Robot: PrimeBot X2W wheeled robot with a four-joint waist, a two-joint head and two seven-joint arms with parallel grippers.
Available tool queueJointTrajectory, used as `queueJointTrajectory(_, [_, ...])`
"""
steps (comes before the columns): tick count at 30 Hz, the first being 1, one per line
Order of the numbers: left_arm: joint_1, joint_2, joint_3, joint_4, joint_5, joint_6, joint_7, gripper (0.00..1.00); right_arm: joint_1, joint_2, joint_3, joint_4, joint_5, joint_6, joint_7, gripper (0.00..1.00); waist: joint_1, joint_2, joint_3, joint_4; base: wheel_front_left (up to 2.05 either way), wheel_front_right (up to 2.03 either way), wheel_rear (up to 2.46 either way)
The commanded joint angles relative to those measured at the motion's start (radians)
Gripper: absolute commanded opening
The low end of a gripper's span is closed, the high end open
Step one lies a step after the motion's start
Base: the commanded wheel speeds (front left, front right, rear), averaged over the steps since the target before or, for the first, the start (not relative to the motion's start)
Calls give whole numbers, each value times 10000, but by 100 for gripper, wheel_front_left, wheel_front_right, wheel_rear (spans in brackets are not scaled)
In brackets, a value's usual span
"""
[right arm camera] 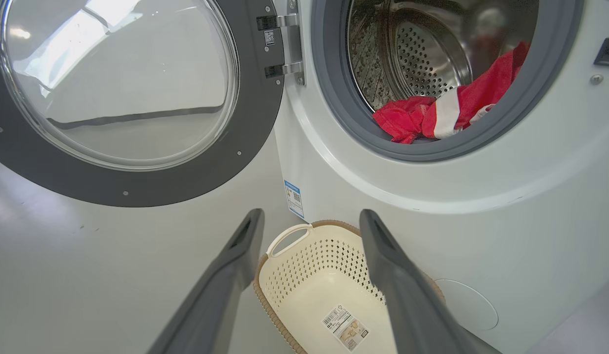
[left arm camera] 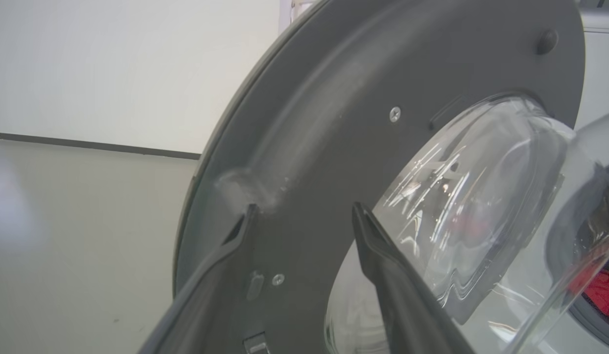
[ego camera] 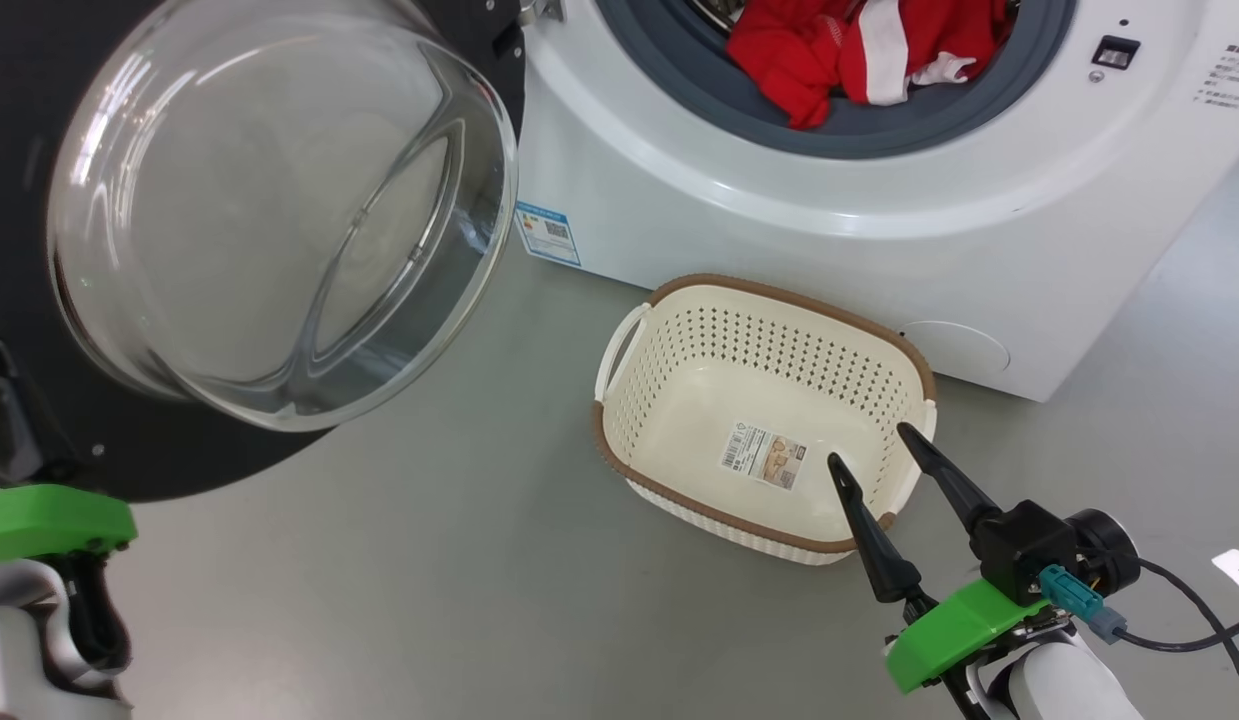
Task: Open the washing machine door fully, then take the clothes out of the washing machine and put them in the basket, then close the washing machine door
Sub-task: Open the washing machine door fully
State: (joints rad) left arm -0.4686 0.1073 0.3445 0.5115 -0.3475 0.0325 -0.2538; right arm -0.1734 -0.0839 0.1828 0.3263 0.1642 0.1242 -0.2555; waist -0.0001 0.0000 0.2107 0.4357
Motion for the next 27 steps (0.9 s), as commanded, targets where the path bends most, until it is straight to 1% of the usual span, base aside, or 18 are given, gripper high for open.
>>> queueJointTrajectory(1, [140, 392, 449, -631, 221, -84, -79, 100, -292, 133, 304, -206, 40, 65, -63, 100, 1, 0, -120, -105, 0, 0, 0])
queueJointTrajectory(7, [669, -53, 588, -2076, 426, -398, -79, 100, -282, 230, 243, -297, 201, 65, -63, 100, 1, 0, -385, -368, 0, 0, 0])
queueJointTrajectory(11, [891, -253, 351, -2978, 475, -537, -79, 100, -308, 267, -8, -407, 250, 65, -63, 100, 1, 0, -562, -629, 0, 0, 0])
queueJointTrajectory(15, [1208, -371, -103, -3908, 515, -698, -43, 100, -336, 298, -392, -557, 258, 65, -63, 100, 1, 0, -733, -993, 0, 0, 0])
queueJointTrajectory(21, [1732, -434, -902, -5019, 450, -1053, 352, 100, -397, 324, -756, -796, 353, 65, -63, 100, 1, 0, -909, -1689, 0, 0, 0])
queueJointTrajectory(24, [2012, -434, -1188, -5229, 404, -1159, 625, 100, -475, 329, -841, -923, 343, 65, -63, 100, 1, 0, -934, -2115, 0, 0, 0])
queueJointTrajectory(25, [2197, -442, -1278, -5339, 360, -1176, 723, 100, -507, 332, -927, -994, 378, 65, -63, 100, 1, 0, -942, -2416, 0, 0, 0])
queueJointTrajectory(27, [2388, -457, -1350, -5377, 239, -1188, 846, 100, -506, 333, -1050, -1063, 456, 65, -63, 100, 1, 0, -943, -2713, 0, 0, 0])
